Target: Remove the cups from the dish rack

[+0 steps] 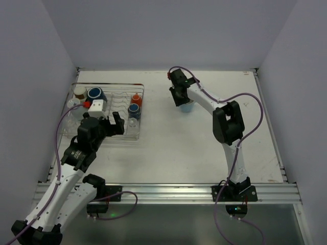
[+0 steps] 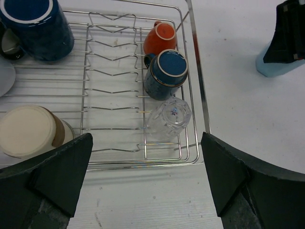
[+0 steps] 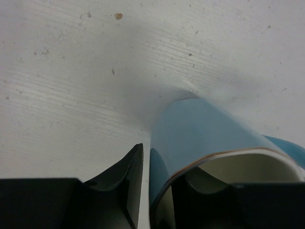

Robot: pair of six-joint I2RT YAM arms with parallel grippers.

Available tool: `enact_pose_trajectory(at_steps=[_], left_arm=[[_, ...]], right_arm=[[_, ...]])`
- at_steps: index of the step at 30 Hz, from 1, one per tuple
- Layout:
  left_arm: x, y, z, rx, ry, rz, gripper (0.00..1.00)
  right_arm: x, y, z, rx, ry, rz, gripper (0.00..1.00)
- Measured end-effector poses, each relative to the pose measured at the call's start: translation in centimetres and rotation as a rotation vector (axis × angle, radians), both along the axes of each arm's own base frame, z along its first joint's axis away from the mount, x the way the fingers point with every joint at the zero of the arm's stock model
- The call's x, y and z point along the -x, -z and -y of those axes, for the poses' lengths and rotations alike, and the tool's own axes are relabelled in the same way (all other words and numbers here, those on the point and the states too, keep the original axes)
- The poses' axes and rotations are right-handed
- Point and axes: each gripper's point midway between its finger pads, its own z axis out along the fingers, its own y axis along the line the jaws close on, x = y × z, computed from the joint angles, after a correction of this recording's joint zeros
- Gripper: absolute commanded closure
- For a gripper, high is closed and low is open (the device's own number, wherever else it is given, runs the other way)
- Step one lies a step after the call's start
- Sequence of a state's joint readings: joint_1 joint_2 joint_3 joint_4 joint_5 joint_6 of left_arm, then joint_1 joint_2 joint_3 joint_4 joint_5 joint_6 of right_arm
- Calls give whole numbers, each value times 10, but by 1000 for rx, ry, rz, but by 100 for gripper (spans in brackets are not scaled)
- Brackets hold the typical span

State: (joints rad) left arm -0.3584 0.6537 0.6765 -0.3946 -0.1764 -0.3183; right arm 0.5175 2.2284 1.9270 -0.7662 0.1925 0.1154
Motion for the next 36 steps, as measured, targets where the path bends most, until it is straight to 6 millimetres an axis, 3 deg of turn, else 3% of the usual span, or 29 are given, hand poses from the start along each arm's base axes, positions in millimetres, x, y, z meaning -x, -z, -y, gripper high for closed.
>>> enact_pose_trajectory(at_steps=[1, 4, 6, 7, 12, 18, 22, 25, 29, 36], left_arm=[[-1, 0, -3, -3, -15, 1, 0], [-4, 0, -15, -6, -65, 0, 0], [-7, 3, -26, -8, -106, -8, 0], [-8, 4, -31, -9, -125, -13, 0], [-12, 14, -42, -31, -179, -57, 2], [-16, 18, -55, -48, -268, -101, 0], [-25, 24, -68, -53, -361, -138, 0], [-30, 31, -81, -78, -428, -175, 0], [-36, 38, -101, -113, -512, -214, 0], [-38, 67, -131, -137, -607, -327, 0]], right_arm=[[-1, 0, 0, 0, 1, 6, 59], [-3, -1, 0, -5, 1, 23, 53], [-4, -2, -1, -14, 6, 32, 36], [-3, -4, -1, -20, 5, 34, 22], [6, -34, 1, -62, 2, 77, 1], [23, -107, -9, -228, -33, 209, 1], [47, -139, -14, -333, -67, 272, 1], [75, -146, -17, -414, -97, 288, 1], [107, -137, -20, -492, -137, 265, 1], [123, -127, -28, -562, -187, 238, 1]])
